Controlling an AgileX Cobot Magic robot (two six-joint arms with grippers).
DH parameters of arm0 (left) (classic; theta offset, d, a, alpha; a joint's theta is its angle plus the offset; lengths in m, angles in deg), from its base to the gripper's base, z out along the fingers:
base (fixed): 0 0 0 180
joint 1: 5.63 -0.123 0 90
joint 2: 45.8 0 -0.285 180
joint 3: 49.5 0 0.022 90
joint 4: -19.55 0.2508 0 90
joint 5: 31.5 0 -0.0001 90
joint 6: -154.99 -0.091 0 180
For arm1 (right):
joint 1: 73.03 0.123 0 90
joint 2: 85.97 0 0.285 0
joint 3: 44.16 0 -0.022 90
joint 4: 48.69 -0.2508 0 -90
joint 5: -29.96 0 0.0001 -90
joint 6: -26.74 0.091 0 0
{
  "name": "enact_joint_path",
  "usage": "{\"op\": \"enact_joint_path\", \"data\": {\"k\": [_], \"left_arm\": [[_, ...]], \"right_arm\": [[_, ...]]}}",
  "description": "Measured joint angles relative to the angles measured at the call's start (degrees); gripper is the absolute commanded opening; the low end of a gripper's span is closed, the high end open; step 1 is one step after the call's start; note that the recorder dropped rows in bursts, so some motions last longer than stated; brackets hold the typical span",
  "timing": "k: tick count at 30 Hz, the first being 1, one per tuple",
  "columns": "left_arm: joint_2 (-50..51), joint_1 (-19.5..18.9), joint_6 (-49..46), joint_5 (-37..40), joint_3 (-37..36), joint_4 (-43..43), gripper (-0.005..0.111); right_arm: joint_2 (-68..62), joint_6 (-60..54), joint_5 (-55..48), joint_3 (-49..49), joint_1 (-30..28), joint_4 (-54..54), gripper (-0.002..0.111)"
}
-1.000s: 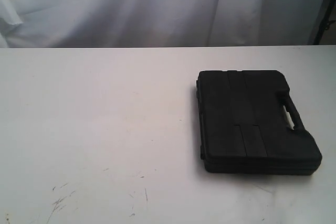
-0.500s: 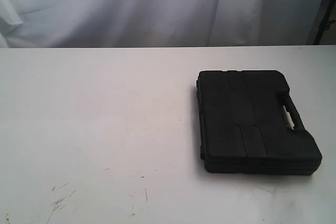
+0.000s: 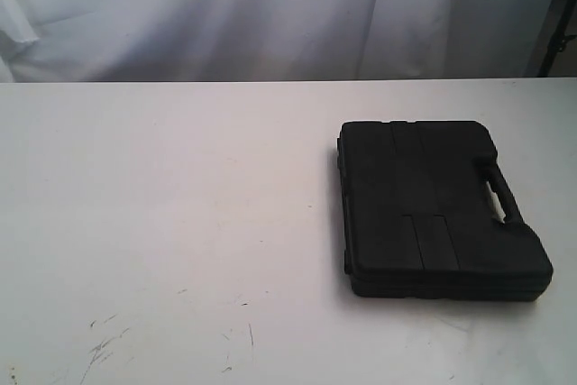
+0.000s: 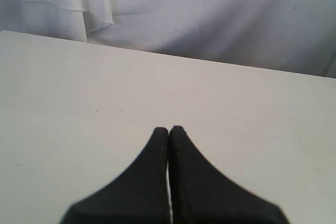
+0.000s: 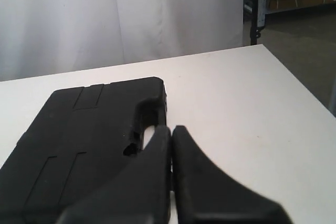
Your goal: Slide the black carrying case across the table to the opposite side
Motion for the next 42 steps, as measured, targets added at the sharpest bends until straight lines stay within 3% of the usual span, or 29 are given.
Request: {"op": "enact_joint_path", "data": {"k": [42], "left_arm": [[0.0, 0.0, 0.0, 0.0, 0.0, 0.0, 0.0]], "right_arm": [[2.35, 0.0, -4.29, -2.07, -0.14, 2.09, 0.0]]}}
